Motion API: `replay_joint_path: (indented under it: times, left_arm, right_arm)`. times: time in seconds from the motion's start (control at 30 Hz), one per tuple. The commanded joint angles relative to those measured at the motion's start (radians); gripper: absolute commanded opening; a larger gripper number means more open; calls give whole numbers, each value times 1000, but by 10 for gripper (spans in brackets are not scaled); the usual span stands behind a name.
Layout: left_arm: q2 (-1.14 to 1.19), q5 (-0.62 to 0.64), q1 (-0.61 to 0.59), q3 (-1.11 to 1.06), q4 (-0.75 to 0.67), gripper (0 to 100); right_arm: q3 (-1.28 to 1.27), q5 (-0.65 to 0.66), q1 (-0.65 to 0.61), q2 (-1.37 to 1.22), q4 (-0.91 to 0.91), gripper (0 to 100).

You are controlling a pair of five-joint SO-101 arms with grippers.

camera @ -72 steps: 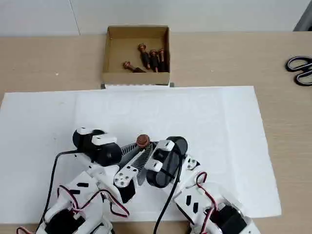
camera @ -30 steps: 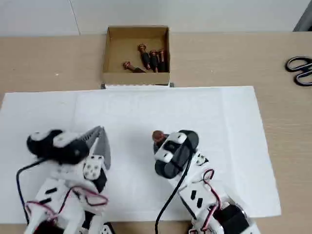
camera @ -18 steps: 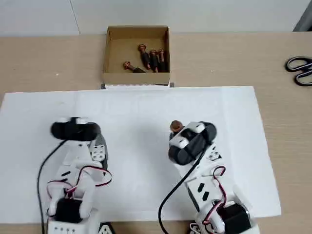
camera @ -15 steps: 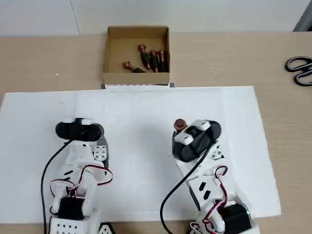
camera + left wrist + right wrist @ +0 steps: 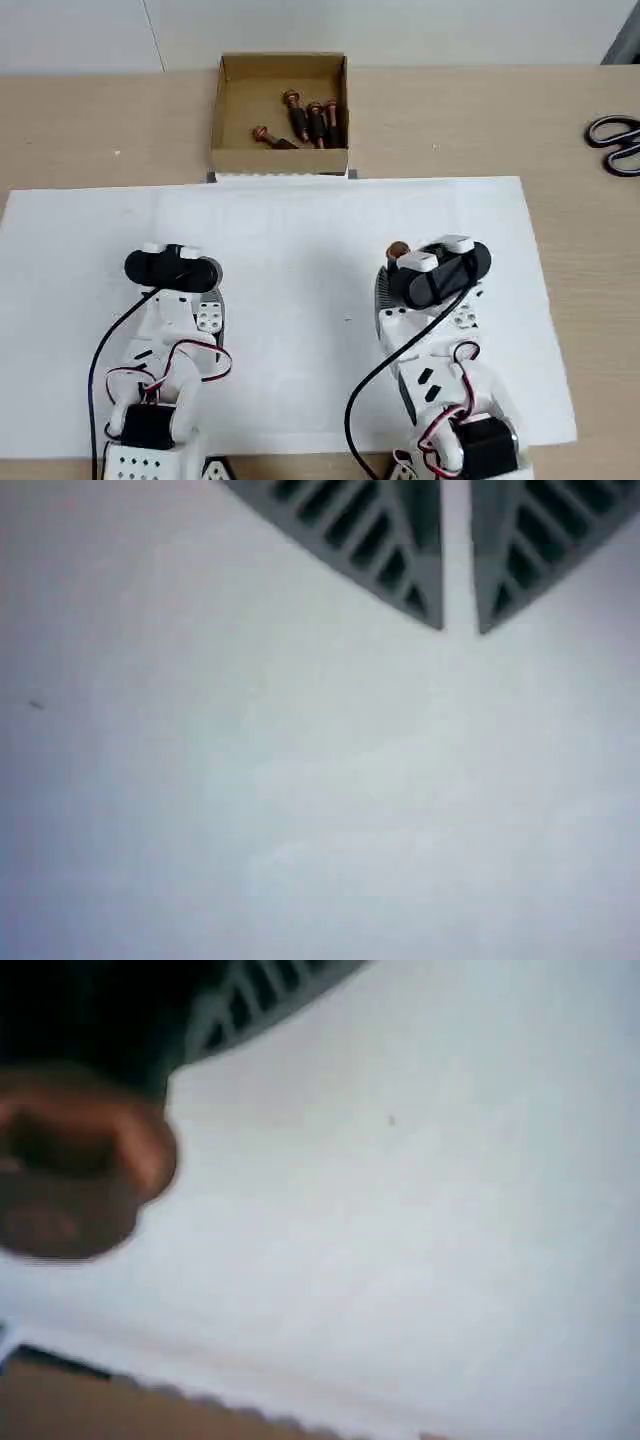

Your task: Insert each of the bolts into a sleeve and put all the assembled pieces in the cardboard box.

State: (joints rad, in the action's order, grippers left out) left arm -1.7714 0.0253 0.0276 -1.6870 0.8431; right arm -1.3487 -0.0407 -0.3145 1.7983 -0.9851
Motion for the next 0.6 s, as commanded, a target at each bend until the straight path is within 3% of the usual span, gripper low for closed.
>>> replay_joint_path:
  times: [0.0,0.57]
  left_arm:
    - [-9,-31,9,5,8,6]
    - [-9,-49,23,7,8,7]
  right_arm:
    - [20,-12,13,12,1,3]
    - [28,-9,13,8,4,3]
